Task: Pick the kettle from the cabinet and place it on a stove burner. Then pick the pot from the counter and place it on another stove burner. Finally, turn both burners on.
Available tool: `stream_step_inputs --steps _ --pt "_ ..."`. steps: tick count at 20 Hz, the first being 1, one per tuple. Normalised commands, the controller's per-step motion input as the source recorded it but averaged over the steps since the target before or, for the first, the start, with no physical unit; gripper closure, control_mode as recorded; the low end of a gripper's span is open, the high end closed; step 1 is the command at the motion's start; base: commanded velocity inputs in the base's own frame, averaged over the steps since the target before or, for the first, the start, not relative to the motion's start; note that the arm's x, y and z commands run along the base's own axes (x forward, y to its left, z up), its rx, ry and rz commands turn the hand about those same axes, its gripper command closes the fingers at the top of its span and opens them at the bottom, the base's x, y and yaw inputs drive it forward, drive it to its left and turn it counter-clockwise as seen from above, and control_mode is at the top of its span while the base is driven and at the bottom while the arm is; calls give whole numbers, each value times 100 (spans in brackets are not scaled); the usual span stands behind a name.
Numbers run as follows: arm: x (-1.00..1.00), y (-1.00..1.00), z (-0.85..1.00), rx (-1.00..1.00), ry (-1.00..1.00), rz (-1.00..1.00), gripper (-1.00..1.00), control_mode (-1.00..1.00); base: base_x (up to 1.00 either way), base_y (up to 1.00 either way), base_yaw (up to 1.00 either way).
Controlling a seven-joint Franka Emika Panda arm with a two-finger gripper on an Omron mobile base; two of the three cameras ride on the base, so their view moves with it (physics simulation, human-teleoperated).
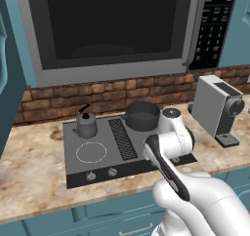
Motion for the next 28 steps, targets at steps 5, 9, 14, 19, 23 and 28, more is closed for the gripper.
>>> stream_step_inputs --steps 5,9,14,19,23,28 --pt "0 0 -15 0 0 0 -100 -100 0 0 0" --pt "0 0 -19 0 0 0 -100 -100 0 0 0" --pt "1 0 -21 0 0 0 -100 -100 0 0 0" --pt "2 0 -26 0 0 0 -100 -100 0 0 0" --pt "4 0 -36 0 -1 0 -100 -100 0 0 0" --pt "1 -2 -43 0 -5 0 -100 -100 0 0 0"
